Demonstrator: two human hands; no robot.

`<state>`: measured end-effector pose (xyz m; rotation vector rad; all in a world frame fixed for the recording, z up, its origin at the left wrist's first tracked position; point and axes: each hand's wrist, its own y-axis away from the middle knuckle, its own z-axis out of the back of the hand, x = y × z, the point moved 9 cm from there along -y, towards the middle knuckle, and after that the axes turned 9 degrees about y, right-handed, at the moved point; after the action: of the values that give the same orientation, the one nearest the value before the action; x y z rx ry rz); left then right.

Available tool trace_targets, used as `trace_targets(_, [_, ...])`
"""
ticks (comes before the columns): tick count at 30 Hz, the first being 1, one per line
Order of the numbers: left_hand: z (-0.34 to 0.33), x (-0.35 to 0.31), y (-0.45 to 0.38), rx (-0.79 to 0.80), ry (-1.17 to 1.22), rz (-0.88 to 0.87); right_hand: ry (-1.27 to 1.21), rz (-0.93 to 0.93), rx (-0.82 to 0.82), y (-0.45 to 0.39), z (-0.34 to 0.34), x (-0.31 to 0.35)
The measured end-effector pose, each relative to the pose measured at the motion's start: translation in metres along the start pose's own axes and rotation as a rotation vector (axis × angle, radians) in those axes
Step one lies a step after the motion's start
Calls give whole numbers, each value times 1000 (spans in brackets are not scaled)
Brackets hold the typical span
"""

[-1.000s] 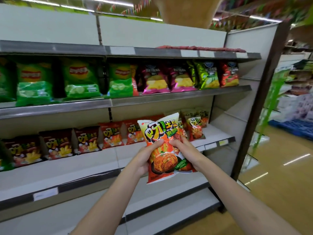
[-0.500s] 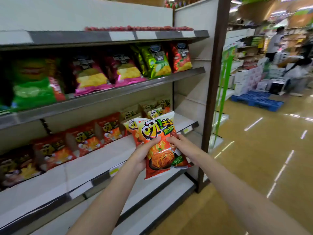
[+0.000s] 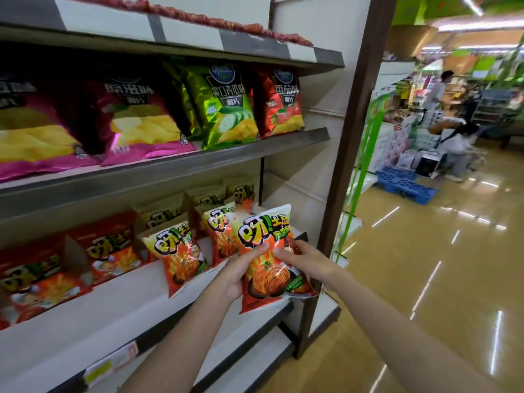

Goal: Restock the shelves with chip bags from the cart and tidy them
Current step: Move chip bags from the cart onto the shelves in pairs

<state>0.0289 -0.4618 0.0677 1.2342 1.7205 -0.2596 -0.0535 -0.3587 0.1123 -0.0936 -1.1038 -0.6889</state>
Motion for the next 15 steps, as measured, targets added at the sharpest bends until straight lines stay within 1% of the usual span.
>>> trace_targets(2, [-3, -1, -20, 3, -12, 25, 20, -20, 7, -19, 6, -7])
trace_targets(7, [1, -1, -63, -43, -24, 45, -56, -66, 40, -66, 19, -21])
trace_targets(10, [5, 1, -87, -79, 32, 60, -45, -95, 8, -101, 26, -34])
trace_targets(12, [8, 0, -105, -114, 45, 43, -36, -103, 4, -122, 31, -36])
trace_targets(15, [11, -5, -138, -182, -11, -19, -35, -60, 13, -169, 44, -48])
